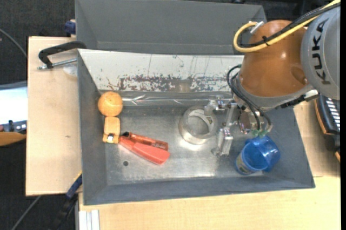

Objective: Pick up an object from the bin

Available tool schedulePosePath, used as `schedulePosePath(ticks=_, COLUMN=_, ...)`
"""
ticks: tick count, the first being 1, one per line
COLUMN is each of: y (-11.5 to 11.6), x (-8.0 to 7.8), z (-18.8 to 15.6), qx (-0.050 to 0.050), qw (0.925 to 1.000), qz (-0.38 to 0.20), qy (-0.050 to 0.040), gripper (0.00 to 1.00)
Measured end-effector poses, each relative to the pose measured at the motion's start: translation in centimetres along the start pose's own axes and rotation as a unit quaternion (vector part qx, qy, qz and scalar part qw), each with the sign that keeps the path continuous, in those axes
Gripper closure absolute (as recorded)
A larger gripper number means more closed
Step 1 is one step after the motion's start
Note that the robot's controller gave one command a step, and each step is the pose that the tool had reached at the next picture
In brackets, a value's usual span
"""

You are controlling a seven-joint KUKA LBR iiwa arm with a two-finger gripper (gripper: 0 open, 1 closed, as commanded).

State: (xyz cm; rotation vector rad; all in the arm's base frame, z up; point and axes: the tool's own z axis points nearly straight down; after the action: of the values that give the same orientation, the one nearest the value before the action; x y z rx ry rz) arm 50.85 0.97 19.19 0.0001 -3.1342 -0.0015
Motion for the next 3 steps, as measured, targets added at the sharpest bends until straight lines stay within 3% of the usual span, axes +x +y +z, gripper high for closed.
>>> schedulePosePath(ticks=1, y=0.0, x=-0.2, z=-0.4, qx=0.000, qw=1.0000, qz=0.000, qy=-0.0045, gripper=0.00)
schedulePosePath(ticks=2, y=-0.6, x=-1.6, z=4.3, qx=-0.001, qw=0.9998, qz=0.017, qy=-0.0061, gripper=0.00)
schedulePosePath(ticks=3, y=-0.8, x=-4.3, z=9.9, qx=-0.001, qw=0.9983, qz=0.058, qy=-0.0060, gripper=0.00)
